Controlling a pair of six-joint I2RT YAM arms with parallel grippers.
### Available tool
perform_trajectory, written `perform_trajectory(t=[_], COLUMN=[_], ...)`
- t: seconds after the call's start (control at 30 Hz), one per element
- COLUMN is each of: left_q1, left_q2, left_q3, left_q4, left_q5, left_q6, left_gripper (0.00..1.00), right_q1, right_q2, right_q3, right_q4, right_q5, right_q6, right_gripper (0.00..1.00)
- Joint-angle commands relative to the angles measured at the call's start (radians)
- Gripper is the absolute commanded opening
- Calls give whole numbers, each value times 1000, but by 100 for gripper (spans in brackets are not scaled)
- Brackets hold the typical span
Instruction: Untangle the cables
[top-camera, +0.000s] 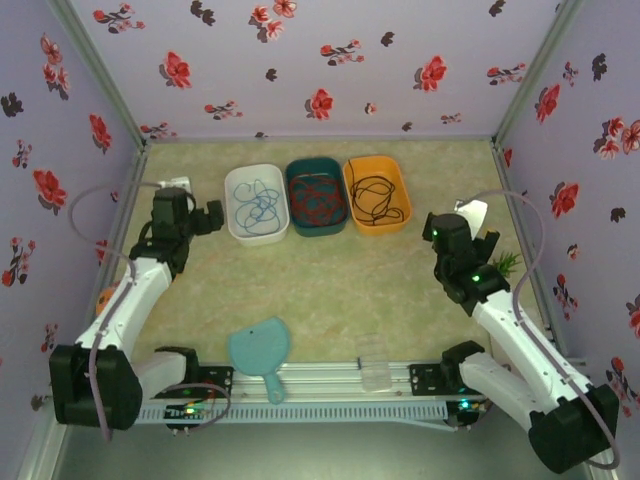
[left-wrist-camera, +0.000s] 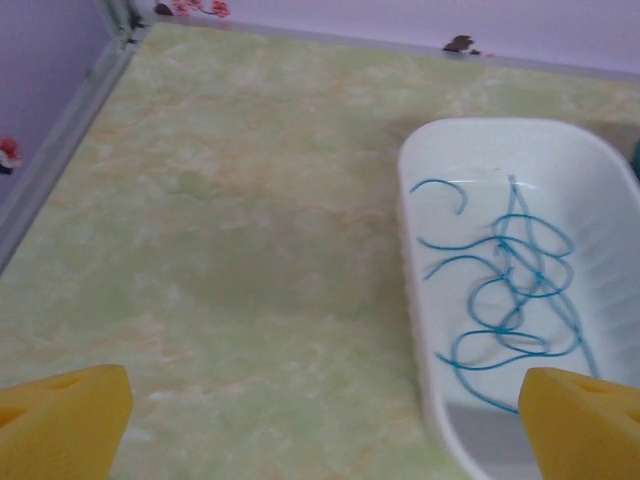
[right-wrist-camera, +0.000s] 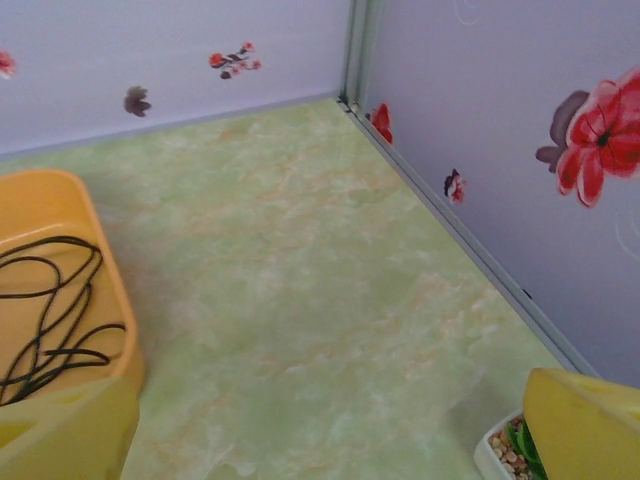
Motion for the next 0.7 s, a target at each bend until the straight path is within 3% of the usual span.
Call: perform_trajectory(t=[0.0, 0.13, 0.37, 0.67], left_q1=[31, 71, 108, 113], left_q2=[-17, 9, 102, 164], left_q3=[-100, -188, -299, -352], left_q4=[202, 315, 577, 765], left_q5=[-70, -57, 60, 111], left_q6=[49, 67, 123, 167], left_gripper=[100, 100, 100, 100], right_q1=[-43, -97, -161, -201], right_q2=[-17, -10, 41, 90], right_q3=[-70, -145, -207, -216], right_q4=[181, 312, 486, 552], right_q5=[0, -16, -36, -83], right_q6=[-32, -42, -113, -141], right_gripper=[99, 99, 99, 99])
